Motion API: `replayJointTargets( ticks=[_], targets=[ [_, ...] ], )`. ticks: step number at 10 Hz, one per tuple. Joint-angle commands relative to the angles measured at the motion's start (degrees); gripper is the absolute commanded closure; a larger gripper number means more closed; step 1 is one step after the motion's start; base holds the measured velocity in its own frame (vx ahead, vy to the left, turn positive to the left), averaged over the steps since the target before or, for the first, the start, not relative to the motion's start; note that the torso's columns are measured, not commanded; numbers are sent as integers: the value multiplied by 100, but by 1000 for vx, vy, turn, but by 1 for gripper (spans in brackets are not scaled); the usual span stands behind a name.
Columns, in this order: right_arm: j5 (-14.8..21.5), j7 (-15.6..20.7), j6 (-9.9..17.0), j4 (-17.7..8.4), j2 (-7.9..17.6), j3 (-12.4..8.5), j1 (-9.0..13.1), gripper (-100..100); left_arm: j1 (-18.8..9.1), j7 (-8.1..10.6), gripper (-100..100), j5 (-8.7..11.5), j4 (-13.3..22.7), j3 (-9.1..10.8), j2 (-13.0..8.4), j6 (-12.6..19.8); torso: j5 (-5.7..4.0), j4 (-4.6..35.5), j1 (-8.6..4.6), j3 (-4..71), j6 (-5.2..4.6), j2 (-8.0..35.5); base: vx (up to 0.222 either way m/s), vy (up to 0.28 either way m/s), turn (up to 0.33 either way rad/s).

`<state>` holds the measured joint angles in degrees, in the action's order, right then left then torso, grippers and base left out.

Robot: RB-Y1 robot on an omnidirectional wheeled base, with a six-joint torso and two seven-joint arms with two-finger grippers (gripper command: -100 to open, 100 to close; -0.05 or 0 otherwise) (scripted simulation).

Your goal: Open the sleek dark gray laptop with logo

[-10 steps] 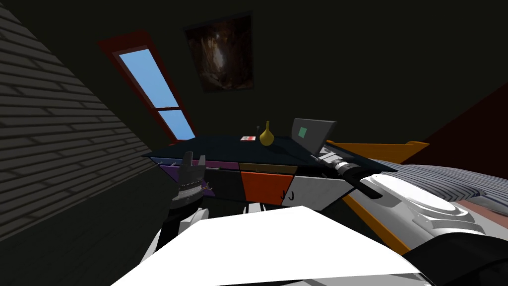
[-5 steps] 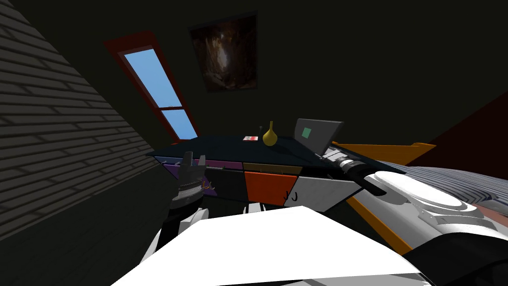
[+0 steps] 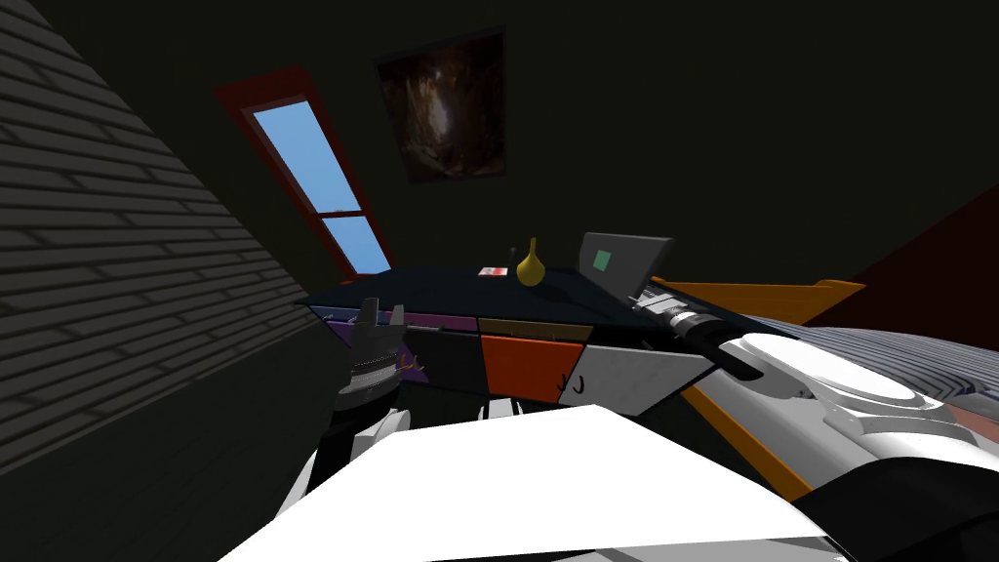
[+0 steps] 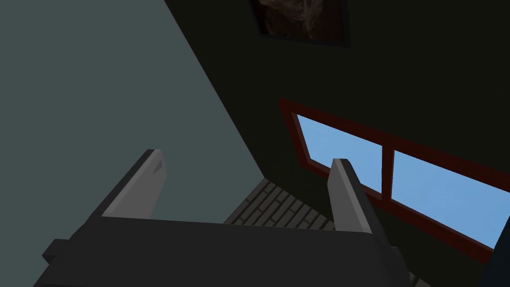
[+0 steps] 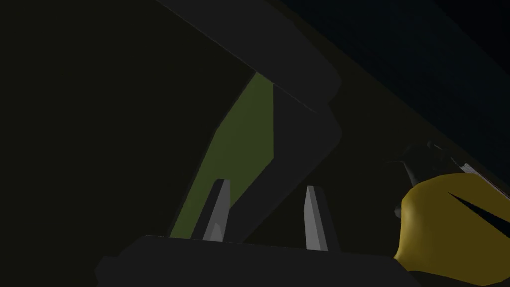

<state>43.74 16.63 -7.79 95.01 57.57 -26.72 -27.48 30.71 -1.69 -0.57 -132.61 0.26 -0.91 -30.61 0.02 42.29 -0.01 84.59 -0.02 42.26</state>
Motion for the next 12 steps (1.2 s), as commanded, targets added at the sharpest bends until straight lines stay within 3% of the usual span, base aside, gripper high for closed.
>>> replayJointTargets(
  ticks=[1, 4, 5, 6, 12],
  targets=[
    [-320, -333, -56, -147, 85, 11, 58, 100, 0, 0, 0, 0, 0, 0, 0, 0, 1, 1, 1, -1, 1, 2, -17, -6, 17],
    [-685, -703, -118, -305, 183, 25, 115, 100, 0, 0, 0, 0, 0, 0, 0, 0, 1, 1, 2, 0, 3, 1, -21, -4, 18],
    [-603, -605, -125, -287, 149, 23, 108, 100, 0, 0, 0, 0, 0, 0, 0, 0, 1, 2, 1, -1, 2, 2, -11, -2, 5],
    [-848, -865, -154, -404, 165, 57, 172, 100, 0, 0, 0, 0, 0, 0, 0, 0, -1, 0, 3, -1, 1, 0, -21, -10, 37],
    [-1540, -1564, -217, -727, 206, 163, 351, 100, 0, 0, 0, 0, 0, 0, 0, 0, 2, 2, 1, -1, 1, 1, -36, -21, 41]
  ],
)
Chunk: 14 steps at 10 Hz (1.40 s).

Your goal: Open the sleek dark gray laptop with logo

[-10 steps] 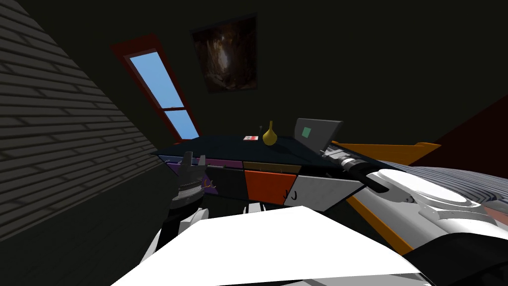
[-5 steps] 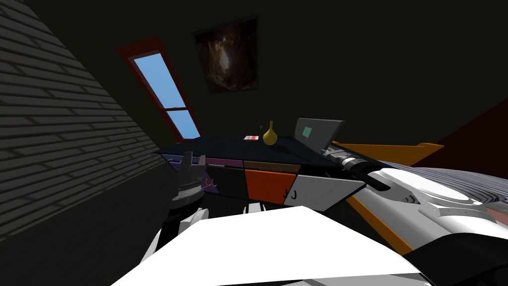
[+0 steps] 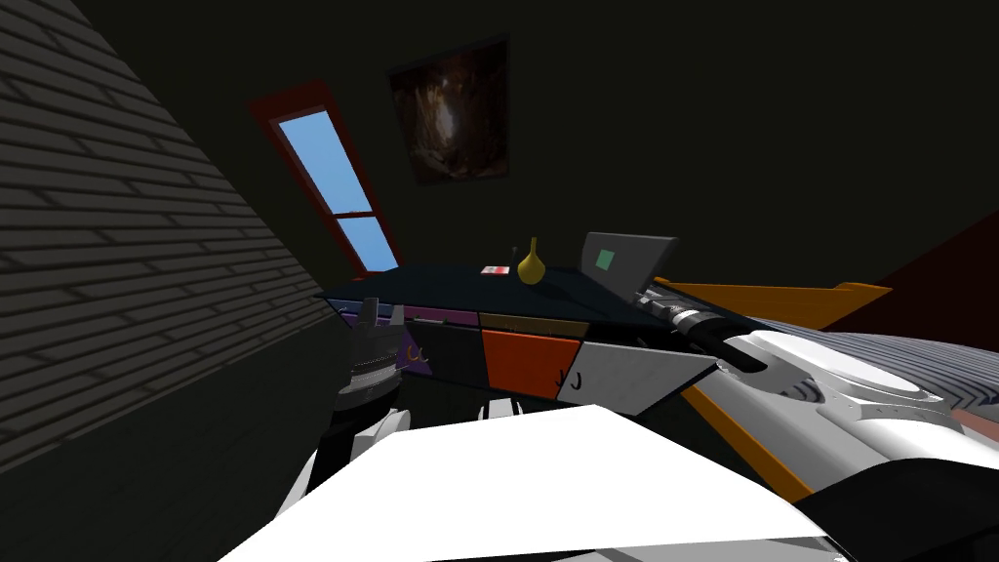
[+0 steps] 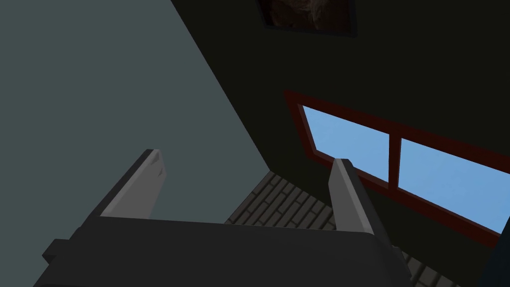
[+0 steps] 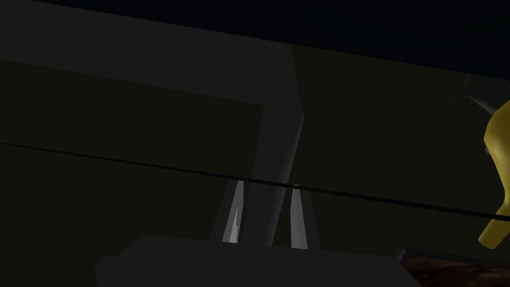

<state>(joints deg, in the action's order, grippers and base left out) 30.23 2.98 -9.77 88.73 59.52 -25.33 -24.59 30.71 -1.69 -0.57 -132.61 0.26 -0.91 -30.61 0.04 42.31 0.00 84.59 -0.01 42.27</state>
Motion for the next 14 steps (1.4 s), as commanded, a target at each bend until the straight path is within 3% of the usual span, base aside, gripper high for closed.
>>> replayJointTargets(
  ticks=[1, 3, 4, 12, 13, 14],
  targets=[
    [-304, -316, -29, -152, 18, 41, 91, 100, 0, 0, 0, 0, 0, 0, 0, 0, -1, -1, 0, 1, 0, -1, -29, -18, 31],
    [-341, -342, -42, -179, 15, 58, 109, 100, 0, 0, 0, 0, 0, 0, 0, 0, -4, -2, -4, 1, 1, -3, -22, -12, 21],
    [-563, -586, -43, -257, -13, 105, 173, 100, 0, 0, 0, 0, 0, 0, 0, 0, -5, -3, -2, 2, -2, -5, -23, -19, 39],
    [-1401, -1468, -28, -547, -130, 288, 418, 100, 0, 0, 0, 0, 0, 0, 0, 0, -23, -8, -33, 3, -6, -8, -35, -26, 42],
    [-1332, -1381, -49, -521, -101, 275, 411, 100, 0, 0, 0, 0, 0, 0, 0, 0, -25, -9, -36, 3, -8, -8, -15, -8, 15],
    [-1535, -1595, -8, -601, -178, 314, 512, 100, 1, 0, 0, 0, 0, 0, 0, 0, -22, -10, -27, 4, -8, -10, -39, -24, 79]
  ],
)
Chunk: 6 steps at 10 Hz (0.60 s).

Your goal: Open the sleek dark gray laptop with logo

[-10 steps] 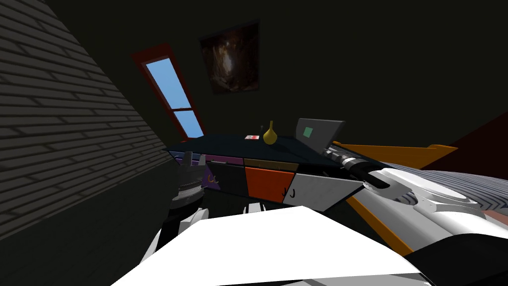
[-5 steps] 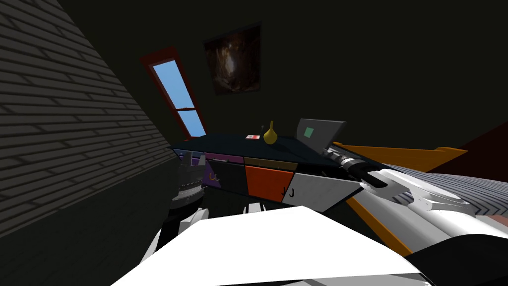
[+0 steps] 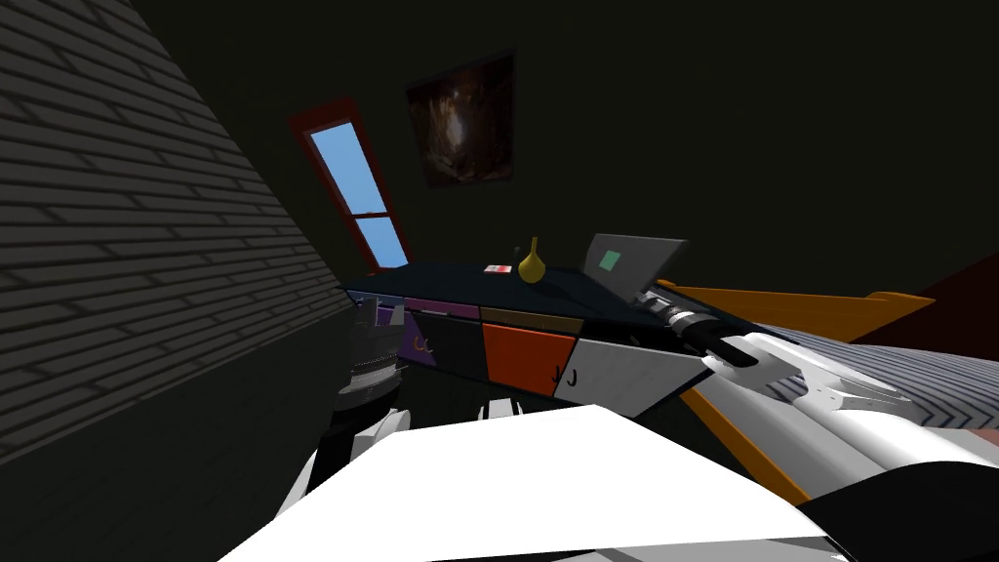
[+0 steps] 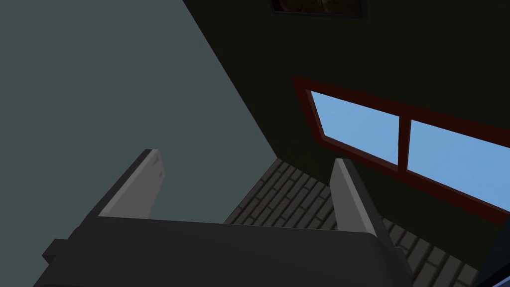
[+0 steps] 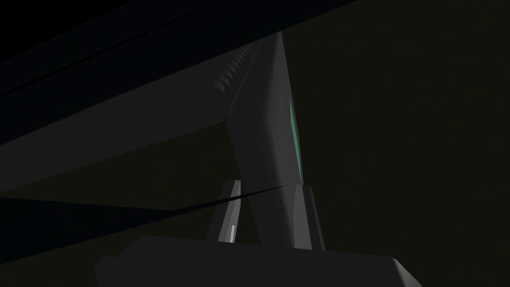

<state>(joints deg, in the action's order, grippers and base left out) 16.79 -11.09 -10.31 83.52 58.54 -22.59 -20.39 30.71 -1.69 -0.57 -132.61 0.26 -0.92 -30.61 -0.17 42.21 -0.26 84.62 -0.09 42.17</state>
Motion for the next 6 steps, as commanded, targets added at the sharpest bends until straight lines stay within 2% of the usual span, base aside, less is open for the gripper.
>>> replayJointTargets(
  ticks=[1, 6],
  targets=[
    [-285, -281, 68, -119, -120, 61, 139, 100, -1, 0, 0, 0, 0, 0, 0, 0, -4, -3, -3, 0, 16, 0, -67, -37, 98],
    [-761, -750, 181, -318, -321, 162, 372, 100, -1, 0, 0, 0, 0, 0, 0, 0, -31, -20, -7, -2, 7, -6, -61, -37, 74]
  ],
)
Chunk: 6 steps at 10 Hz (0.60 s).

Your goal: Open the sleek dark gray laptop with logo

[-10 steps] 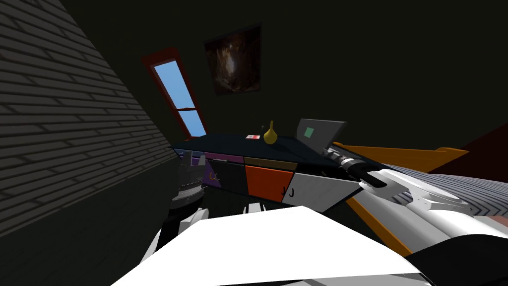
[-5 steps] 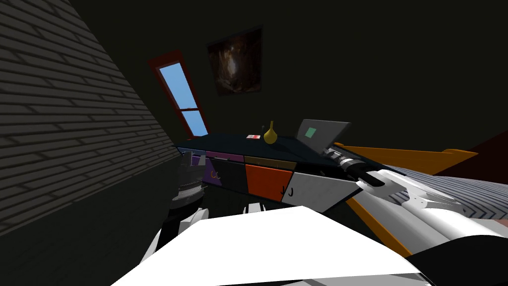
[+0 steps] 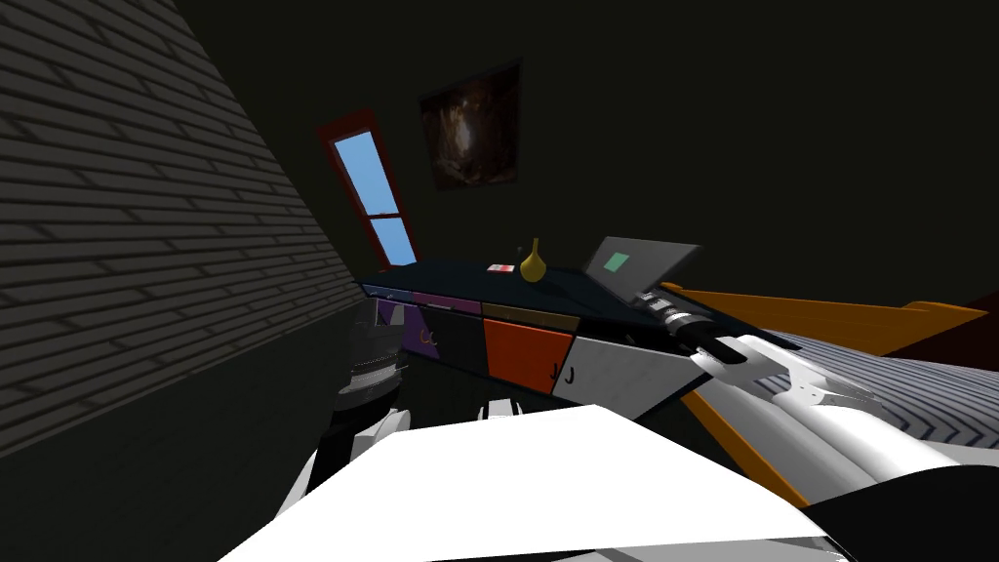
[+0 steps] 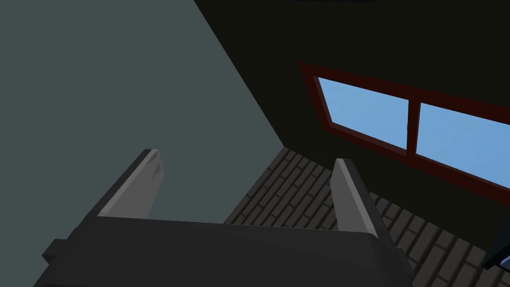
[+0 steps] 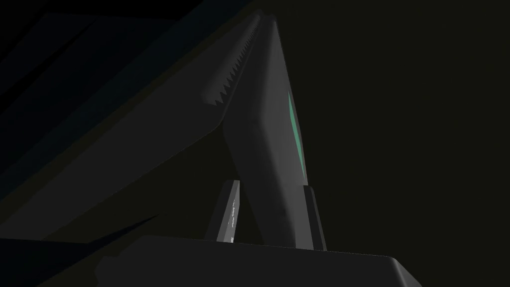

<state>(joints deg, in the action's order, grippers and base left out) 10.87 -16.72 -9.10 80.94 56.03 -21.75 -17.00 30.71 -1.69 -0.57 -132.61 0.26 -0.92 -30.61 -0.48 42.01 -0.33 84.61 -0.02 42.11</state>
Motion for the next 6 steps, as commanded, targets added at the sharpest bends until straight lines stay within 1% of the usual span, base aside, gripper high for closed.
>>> replayJointTargets(
  ticks=[1, 2, 3, 4, 6],
  targets=[
    [-264, -281, 83, -100, -110, 98, 79, 100, 0, 0, 0, 0, 0, 0, 0, 0, -4, -2, -2, 0, 1, -1, -56, -34, 67],
    [-359, -375, 106, -140, -150, 119, 126, 100, 0, 0, 0, 0, 0, 0, 0, 0, -8, -5, -3, -1, -2, 0, -59, -28, 65],
    [-297, -295, 57, -149, -74, 55, 169, 100, 0, 0, 0, 0, 0, 0, 0, 0, -12, -8, -1, -2, 2, 0, -26, -11, 21],
    [-367, -460, 163, -33, 131, 15, 90, -100, 1, 0, 0, 0, 0, 0, 0, 0, 7, 1, 7, 4, -3, -5, -2, 7, -20],
    [-426, -602, 265, 82, 328, -18, -6, -100, 1, 0, 0, 0, 0, 0, 0, 0, 45, 21, 37, 3, 2, 6, 8, 13, -22]
  ],
)
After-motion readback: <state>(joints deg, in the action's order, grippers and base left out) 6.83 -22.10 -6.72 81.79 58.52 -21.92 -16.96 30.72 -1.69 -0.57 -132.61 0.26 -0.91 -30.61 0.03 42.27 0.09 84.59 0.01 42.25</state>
